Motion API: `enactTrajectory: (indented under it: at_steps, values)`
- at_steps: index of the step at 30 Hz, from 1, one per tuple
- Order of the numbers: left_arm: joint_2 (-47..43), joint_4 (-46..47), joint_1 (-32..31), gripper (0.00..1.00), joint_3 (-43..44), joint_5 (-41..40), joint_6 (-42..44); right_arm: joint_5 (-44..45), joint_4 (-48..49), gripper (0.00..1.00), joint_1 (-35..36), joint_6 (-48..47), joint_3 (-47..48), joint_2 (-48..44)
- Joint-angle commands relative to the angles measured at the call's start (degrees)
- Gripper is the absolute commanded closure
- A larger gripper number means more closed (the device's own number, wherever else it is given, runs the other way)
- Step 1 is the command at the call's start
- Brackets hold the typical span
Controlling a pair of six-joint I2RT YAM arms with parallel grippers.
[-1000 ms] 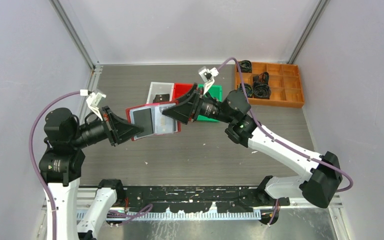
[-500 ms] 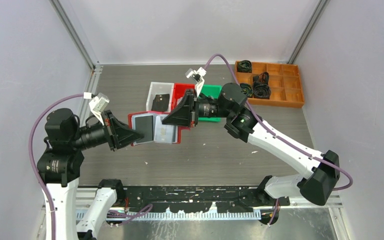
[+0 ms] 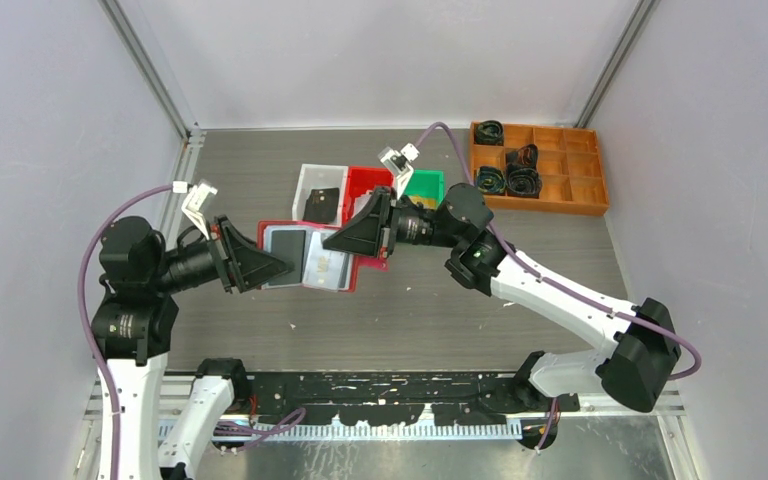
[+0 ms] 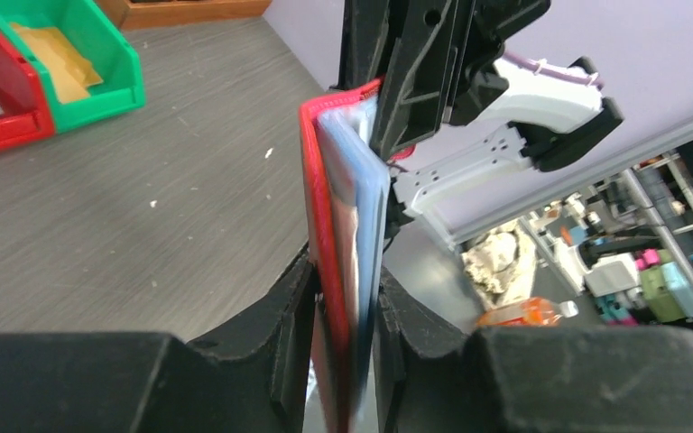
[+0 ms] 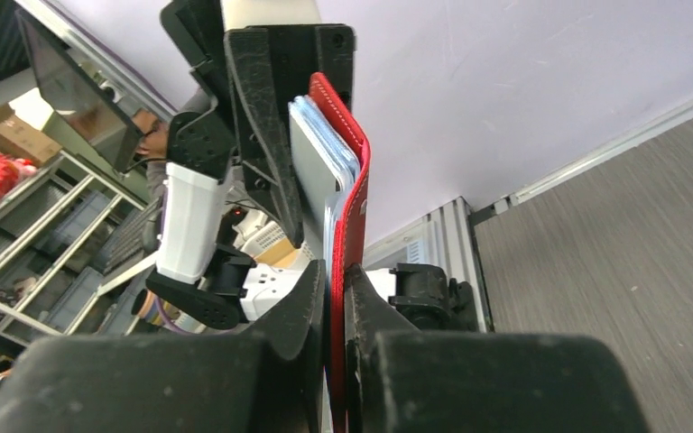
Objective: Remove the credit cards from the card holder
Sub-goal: Remove the credit card from the card holder.
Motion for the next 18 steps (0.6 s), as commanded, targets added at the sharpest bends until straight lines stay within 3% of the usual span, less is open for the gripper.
enactTrajectory:
  at_steps: [1, 6, 13, 18]
  values:
    - [0.28, 11.38, -0.04, 0.70, -1.14, 4.92, -10.67, 1.60, 11.80, 0.99, 1.71, 3.85, -0.93, -2.15]
    - [0.60, 13.02, -0.04, 0.69, -1.91, 5.92, -12.64, 2.11, 15.10, 0.99, 2.07, 5.49, -2.21, -1.88]
    - [0.92, 12.35, -0.04, 0.85, -0.50, 6.91, -12.24, 5.43, 13.17, 0.99, 1.99, 3.15, -4.69, -4.12]
    - [1.03, 11.36, -0.04, 0.88, 0.32, 5.96, -11.89, 9.03, 12.78, 0.99, 1.40, 2.76, -7.09, -5.29]
